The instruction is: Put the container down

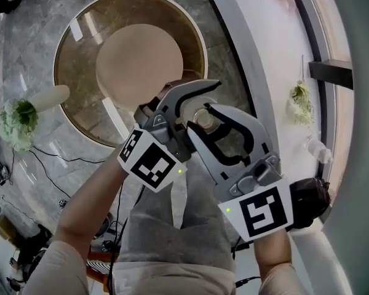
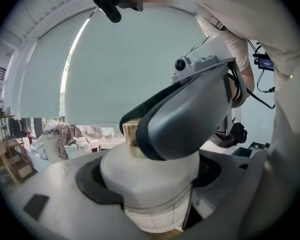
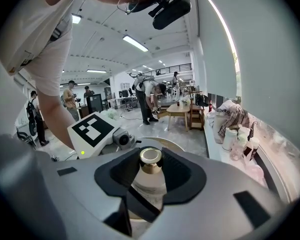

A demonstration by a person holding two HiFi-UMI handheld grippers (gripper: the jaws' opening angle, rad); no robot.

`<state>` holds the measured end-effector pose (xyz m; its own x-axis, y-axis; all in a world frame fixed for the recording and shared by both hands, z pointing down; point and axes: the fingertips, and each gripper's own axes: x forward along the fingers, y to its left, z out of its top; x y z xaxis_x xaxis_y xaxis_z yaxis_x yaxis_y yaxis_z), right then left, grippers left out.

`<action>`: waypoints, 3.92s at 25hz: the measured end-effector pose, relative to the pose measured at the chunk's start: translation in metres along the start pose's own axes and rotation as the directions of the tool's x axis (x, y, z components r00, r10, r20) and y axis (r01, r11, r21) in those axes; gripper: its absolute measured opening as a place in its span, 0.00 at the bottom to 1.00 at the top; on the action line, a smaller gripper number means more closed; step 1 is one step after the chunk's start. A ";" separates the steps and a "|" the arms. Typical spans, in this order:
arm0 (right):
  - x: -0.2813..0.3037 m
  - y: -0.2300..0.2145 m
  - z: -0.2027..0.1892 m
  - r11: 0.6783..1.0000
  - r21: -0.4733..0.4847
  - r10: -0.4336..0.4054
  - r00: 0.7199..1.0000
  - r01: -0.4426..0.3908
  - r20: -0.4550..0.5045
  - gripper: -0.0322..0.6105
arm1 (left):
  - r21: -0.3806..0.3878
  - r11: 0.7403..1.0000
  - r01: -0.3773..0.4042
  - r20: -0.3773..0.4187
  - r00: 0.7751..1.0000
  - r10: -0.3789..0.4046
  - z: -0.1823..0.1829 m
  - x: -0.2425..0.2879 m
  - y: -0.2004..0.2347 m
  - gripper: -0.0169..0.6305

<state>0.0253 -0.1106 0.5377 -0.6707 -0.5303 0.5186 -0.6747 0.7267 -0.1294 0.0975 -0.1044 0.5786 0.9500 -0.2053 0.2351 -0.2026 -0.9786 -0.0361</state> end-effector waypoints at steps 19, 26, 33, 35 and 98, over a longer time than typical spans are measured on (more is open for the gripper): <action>0.073 -0.020 -0.128 0.995 0.082 -0.053 0.998 0.055 -0.025 0.26 | -0.032 0.996 0.080 -0.036 0.996 -0.082 -0.146 0.036 -0.017 0.58; 0.089 -0.021 -0.160 0.995 0.078 -0.059 0.997 0.062 -0.040 0.26 | 0.001 0.996 0.089 -0.093 0.992 -0.088 -0.184 0.042 -0.023 0.58; 0.100 -0.020 -0.179 0.995 0.068 -0.063 0.997 0.066 -0.048 0.26 | -0.008 0.996 0.090 -0.135 0.987 -0.090 -0.209 0.046 -0.028 0.58; 0.105 -0.019 -0.182 0.997 0.054 -0.058 0.997 0.061 -0.053 0.26 | -0.015 0.997 0.079 -0.149 0.985 -0.081 -0.216 0.045 -0.027 0.58; -0.017 -0.034 0.033 0.971 0.057 -0.240 0.956 0.233 0.172 0.09 | -0.073 0.953 -0.294 -0.205 0.940 0.274 0.019 -0.088 0.049 0.60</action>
<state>0.0492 -0.1406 0.5054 -0.5322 -0.7558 0.3815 -0.8288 0.5570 -0.0526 0.0086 -0.1349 0.5373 0.7886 -0.4583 0.4099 -0.4894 -0.8715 -0.0329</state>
